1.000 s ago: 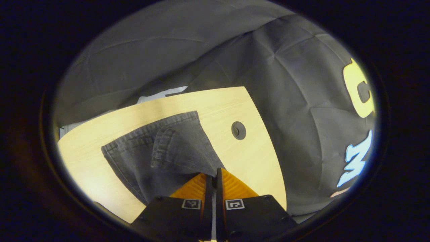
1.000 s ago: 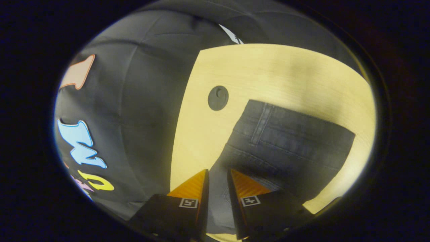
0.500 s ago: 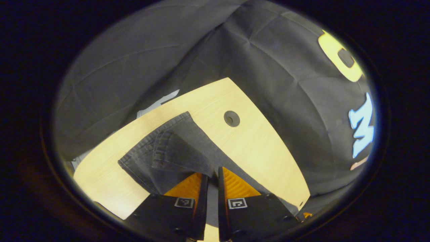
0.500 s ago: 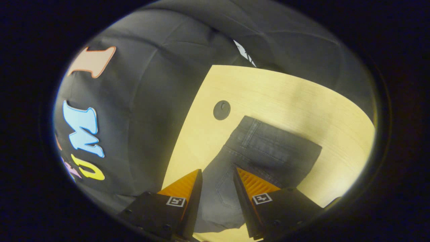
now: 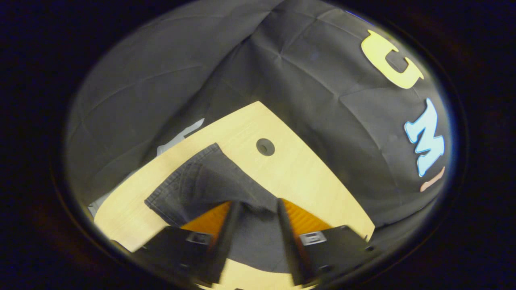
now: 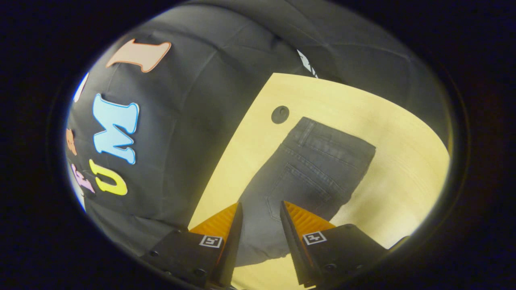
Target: Grasp the waist and the cuffs of the jeans and fold them to make the two legs overlap; first hold the waist and fold one-third of the jeans toward the cuffs, then hold the cuffs and fold the remaining one-third in the same direction to finish folding.
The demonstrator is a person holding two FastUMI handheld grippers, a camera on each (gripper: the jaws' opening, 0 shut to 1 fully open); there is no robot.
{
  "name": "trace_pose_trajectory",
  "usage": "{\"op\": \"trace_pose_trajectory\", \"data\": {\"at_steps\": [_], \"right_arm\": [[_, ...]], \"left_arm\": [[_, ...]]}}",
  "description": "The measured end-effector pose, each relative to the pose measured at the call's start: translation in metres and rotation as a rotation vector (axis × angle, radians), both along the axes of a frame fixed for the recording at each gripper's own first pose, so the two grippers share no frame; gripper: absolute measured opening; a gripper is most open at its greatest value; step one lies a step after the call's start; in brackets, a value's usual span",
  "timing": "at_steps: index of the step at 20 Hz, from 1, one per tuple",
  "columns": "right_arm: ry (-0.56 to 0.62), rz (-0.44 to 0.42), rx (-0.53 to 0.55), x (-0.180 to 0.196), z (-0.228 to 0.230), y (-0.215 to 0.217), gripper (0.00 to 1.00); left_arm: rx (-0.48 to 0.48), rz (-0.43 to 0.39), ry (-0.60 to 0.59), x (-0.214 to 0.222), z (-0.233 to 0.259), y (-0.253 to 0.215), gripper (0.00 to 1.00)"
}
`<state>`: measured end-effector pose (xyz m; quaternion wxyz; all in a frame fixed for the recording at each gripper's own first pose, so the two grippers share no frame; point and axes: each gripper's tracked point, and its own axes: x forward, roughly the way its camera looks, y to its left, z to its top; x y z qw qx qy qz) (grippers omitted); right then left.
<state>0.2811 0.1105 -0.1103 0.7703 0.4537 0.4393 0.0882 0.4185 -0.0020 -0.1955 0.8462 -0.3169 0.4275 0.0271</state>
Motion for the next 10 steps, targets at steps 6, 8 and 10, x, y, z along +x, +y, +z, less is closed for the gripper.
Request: {"op": "trace_pose_trajectory", "data": {"at_steps": [6, 8, 10], "right_arm": [[-0.006, -0.006, -0.04, -0.023, -0.003, -0.009, 0.57], [-0.011, -0.011, -0.061, -0.031, -0.002, -0.012, 0.57], [-0.017, -0.031, -0.081, -0.036, -0.002, -0.017, 0.57]], "left_arm": [[0.018, 0.001, -0.049, -0.007, 0.023, 0.016, 0.94], [0.037, -0.001, -0.089, -0.012, 0.03, 0.022, 0.94], [0.07, -0.028, -0.127, -0.017, 0.037, 0.021, 0.94]]}}
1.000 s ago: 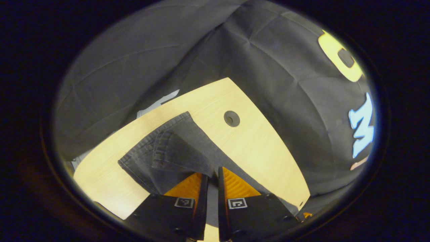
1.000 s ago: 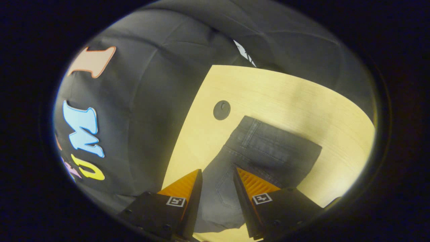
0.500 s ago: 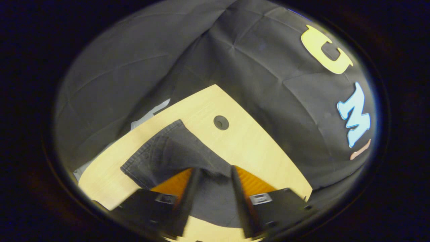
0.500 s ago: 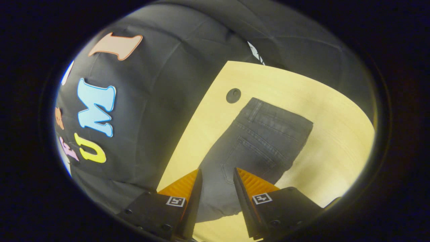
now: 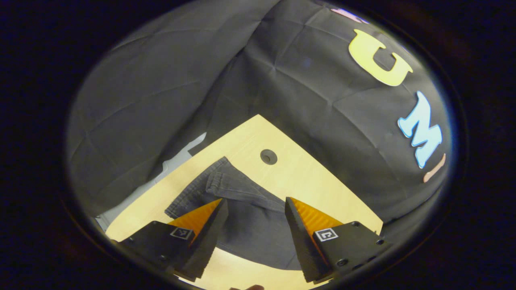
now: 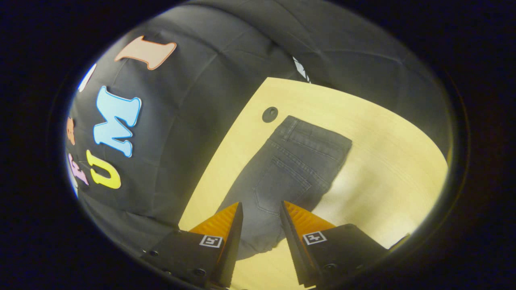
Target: Grasp the waist and the cuffs of the jeans and fold them to make the two legs overlap; first hold the waist and fold one-third of the jeans toward the cuffs, then hold the cuffs and fold the remaining one-third in the same direction to finish folding.
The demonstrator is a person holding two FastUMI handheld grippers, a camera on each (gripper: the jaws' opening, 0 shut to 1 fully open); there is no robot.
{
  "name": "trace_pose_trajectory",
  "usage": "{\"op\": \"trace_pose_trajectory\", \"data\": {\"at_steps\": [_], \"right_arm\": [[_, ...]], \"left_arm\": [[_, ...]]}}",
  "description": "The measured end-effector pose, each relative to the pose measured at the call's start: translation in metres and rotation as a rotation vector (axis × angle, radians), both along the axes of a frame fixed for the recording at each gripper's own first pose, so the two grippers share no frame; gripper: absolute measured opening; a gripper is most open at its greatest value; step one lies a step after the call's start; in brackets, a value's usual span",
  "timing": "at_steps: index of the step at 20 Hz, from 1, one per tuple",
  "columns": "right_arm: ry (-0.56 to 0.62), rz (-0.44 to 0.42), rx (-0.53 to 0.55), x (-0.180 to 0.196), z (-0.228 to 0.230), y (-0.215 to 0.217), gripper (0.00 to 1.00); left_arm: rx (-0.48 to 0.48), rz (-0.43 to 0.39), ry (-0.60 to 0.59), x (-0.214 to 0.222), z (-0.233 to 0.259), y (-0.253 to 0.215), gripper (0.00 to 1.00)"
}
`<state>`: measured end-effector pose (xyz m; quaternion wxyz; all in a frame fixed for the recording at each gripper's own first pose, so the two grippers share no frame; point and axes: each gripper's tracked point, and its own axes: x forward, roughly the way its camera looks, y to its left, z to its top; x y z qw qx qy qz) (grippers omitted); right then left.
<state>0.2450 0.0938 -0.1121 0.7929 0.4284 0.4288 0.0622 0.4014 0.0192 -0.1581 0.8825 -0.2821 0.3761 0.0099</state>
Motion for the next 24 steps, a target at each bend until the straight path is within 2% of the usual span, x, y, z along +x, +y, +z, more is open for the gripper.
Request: {"op": "trace_pose_trajectory", "data": {"at_steps": [1, 2, 3, 4, 5, 7, 8, 9, 15, 17, 19, 20, 21, 24], "right_arm": [[0.001, -0.012, -0.003, -0.003, 0.0, -0.002, 0.57], [0.001, -0.02, 0.003, -0.006, -0.001, -0.003, 0.58], [0.007, -0.028, 0.014, -0.009, -0.003, -0.005, 0.61], [0.014, -0.044, 0.026, -0.011, -0.006, -0.007, 0.61], [0.016, -0.065, 0.039, -0.011, -0.009, -0.011, 0.71], [0.019, -0.102, 0.057, -0.008, -0.02, -0.018, 0.74], [0.025, -0.114, 0.06, -0.01, -0.026, -0.024, 0.79], [0.03, -0.123, 0.06, -0.009, -0.033, -0.029, 0.8], [0.056, -0.173, 0.101, -0.002, -0.068, -0.047, 0.81], [0.069, -0.188, 0.108, 0.0, -0.079, -0.051, 0.81], [0.072, -0.193, 0.114, 0.007, -0.089, -0.05, 0.81], [0.071, -0.192, 0.122, 0.009, -0.091, -0.05, 0.81], [0.075, -0.192, 0.123, 0.011, -0.094, -0.052, 0.81], [0.068, -0.205, 0.144, 0.022, -0.099, -0.052, 0.82]], "left_arm": [[0.011, -0.012, -0.023, -0.005, 0.007, -0.001, 0.94], [0.021, -0.018, -0.042, -0.011, 0.013, -0.001, 1.0], [0.029, -0.024, -0.067, -0.016, 0.018, 0.0, 1.0], [0.044, -0.026, -0.083, -0.022, 0.02, 0.003, 0.94], [0.059, -0.034, -0.104, -0.029, 0.025, 0.004, 0.96], [0.081, -0.039, -0.174, -0.036, 0.04, 0.003, 0.98], [0.089, -0.045, -0.208, -0.04, 0.045, -0.005, 0.95], [0.101, -0.041, -0.243, -0.043, 0.051, -0.008, 0.98], [0.273, -0.005, -0.465, -0.076, 0.099, -0.015, 1.0], [0.344, -0.024, -0.537, -0.091, 0.115, -0.024, 0.98], [0.409, -0.045, -0.593, -0.111, 0.126, -0.033, 1.0], [0.412, -0.053, -0.615, -0.121, 0.135, -0.042, 0.97], [0.415, -0.051, -0.625, -0.13, 0.14, -0.047, 0.99], [0.405, -0.044, -0.66, -0.149, 0.152, -0.055, 0.97]]}}
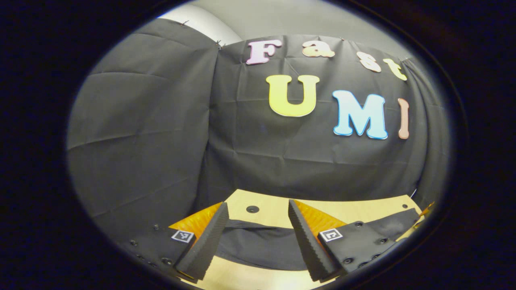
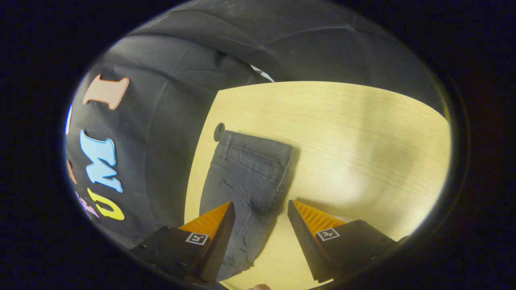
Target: Grasp the waist and the cuffs of the jeans and fold them to make the two legs overlap; first hold the waist and fold one-third of the jeans toward the cuffs, then hold the cuffs and fold the remaining one-third in the same direction to finish folding.
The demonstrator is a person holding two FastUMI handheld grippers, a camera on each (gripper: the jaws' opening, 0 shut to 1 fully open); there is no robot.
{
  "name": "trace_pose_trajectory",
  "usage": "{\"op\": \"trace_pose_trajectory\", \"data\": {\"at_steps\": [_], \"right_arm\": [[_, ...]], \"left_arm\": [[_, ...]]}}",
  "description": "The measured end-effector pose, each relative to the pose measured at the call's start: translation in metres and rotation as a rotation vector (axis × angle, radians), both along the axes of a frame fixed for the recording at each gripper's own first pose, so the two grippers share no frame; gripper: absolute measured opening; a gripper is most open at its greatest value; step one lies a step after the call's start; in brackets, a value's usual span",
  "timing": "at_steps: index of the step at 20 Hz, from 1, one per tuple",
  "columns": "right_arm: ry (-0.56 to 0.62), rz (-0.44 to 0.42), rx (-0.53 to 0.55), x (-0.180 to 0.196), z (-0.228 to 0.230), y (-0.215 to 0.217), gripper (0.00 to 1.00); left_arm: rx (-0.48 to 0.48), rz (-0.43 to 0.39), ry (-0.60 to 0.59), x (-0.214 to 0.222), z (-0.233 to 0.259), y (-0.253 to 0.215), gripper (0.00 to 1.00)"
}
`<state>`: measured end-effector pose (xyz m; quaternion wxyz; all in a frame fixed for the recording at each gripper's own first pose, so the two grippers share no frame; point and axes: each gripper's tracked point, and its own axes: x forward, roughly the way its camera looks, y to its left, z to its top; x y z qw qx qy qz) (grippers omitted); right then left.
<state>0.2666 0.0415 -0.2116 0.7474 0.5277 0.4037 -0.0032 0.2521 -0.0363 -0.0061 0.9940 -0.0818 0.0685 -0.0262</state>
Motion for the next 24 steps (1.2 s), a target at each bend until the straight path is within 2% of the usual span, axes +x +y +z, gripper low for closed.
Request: {"op": "trace_pose_trajectory", "data": {"at_steps": [4, 8, 10, 11, 13, 14, 15, 17, 19, 20, 23, 24], "right_arm": [[0.005, -0.015, 0.036, 0.012, -0.01, -0.002, 0.81], [0.008, -0.038, 0.126, 0.025, -0.01, -0.004, 0.81], [0.013, -0.041, 0.146, 0.027, -0.015, -0.005, 0.76], [0.011, -0.044, 0.146, 0.029, -0.017, -0.006, 0.8], [0.015, -0.041, 0.135, 0.03, -0.024, -0.005, 0.56], [0.008, -0.042, 0.123, 0.033, -0.023, -0.005, 0.4], [0.007, -0.043, 0.113, 0.033, -0.024, -0.005, 0.4], [0.002, -0.053, 0.081, 0.034, -0.023, -0.005, 0.32], [-0.01, -0.068, 0.036, 0.031, -0.017, -0.007, 0.25], [-0.025, -0.066, 0.005, 0.028, -0.014, -0.007, 0.2], [-0.074, -0.037, -0.112, 0.02, 0.001, -0.012, 0.15], [-0.09, -0.037, -0.144, 0.016, 0.008, -0.018, 0.13]], "left_arm": [[0.021, -0.009, -0.019, -0.015, 0.003, -0.02, 0.96], [0.01, -0.003, -0.042, -0.019, 0.013, -0.036, 0.96], [-0.005, -0.002, -0.048, -0.022, 0.014, -0.043, 0.96], [-0.006, -0.001, -0.048, -0.021, 0.012, -0.044, 0.94], [-0.005, -0.001, -0.048, -0.025, 0.008, -0.044, 0.98], [-0.012, -0.003, -0.048, -0.023, 0.009, -0.044, 0.96], [-0.019, -0.005, -0.051, -0.024, 0.011, -0.043, 0.96], [-0.016, -0.011, -0.053, -0.022, 0.012, -0.04, 0.98], [-0.012, -0.022, -0.046, -0.021, 0.01, -0.043, 0.96], [-0.016, -0.031, -0.044, -0.021, 0.012, -0.044, 0.95], [-0.023, -0.063, -0.039, -0.021, 0.007, -0.043, 0.98], [-0.023, -0.079, -0.039, -0.021, 0.008, -0.046, 0.96]]}}
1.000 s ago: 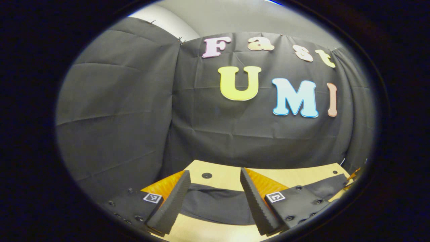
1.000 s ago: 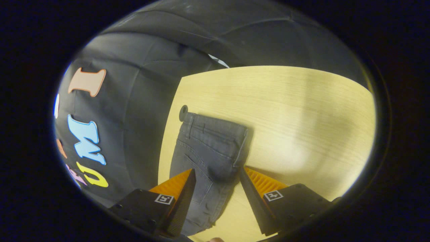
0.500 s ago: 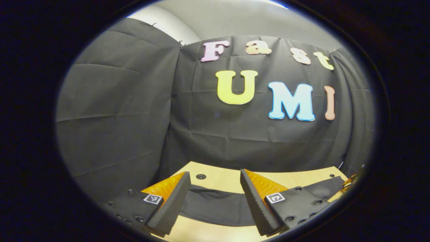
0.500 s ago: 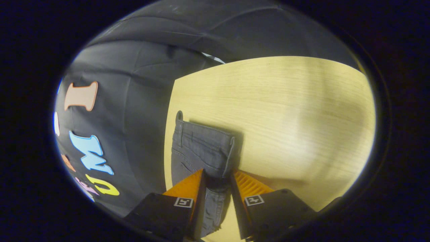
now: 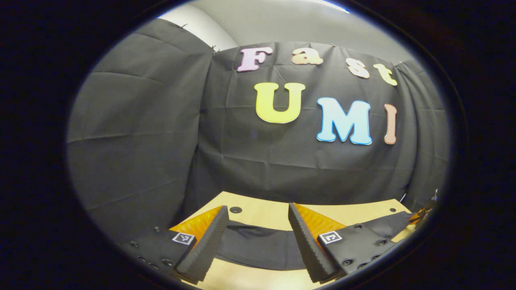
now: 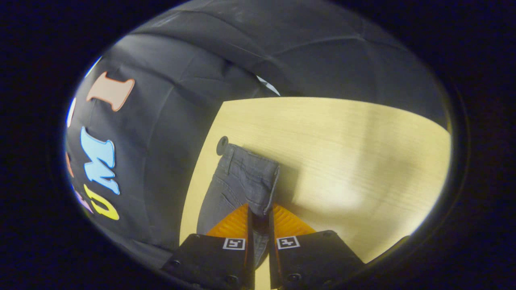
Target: Grasp the waist and the cuffs of the jeans and fold them to make the two legs overlap; first hold the waist and fold one-third of the jeans toward the cuffs, then hold the cuffs and fold the remaining one-third in the same direction to finish folding.
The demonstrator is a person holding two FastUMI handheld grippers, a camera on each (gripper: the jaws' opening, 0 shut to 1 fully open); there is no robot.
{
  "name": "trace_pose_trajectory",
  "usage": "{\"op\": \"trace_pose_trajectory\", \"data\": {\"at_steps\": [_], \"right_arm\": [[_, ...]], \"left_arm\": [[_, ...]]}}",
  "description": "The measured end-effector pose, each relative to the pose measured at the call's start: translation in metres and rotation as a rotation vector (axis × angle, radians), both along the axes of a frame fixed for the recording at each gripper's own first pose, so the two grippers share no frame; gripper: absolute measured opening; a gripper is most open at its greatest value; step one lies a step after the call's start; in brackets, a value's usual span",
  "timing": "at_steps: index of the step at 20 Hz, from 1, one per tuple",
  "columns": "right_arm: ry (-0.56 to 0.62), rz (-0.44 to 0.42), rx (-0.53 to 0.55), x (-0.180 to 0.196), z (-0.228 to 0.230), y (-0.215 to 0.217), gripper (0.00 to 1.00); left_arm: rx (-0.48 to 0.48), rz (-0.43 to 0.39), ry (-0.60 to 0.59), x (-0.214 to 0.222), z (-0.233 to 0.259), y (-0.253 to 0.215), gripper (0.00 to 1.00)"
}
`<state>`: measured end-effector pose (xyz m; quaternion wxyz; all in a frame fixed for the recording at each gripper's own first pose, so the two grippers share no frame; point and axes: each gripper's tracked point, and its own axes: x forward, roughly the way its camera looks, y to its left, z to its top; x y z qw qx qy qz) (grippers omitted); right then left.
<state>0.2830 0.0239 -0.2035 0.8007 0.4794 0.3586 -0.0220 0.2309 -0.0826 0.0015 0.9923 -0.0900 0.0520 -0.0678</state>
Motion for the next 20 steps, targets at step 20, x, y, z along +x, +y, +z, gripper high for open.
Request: {"op": "trace_pose_trajectory", "data": {"at_steps": [20], "right_arm": [[-0.462, 0.307, -0.574, -0.044, 0.168, 0.038, 0.12]], "left_arm": [[-0.063, -0.114, 0.0, -0.003, -0.007, -0.001, 0.96]]}}
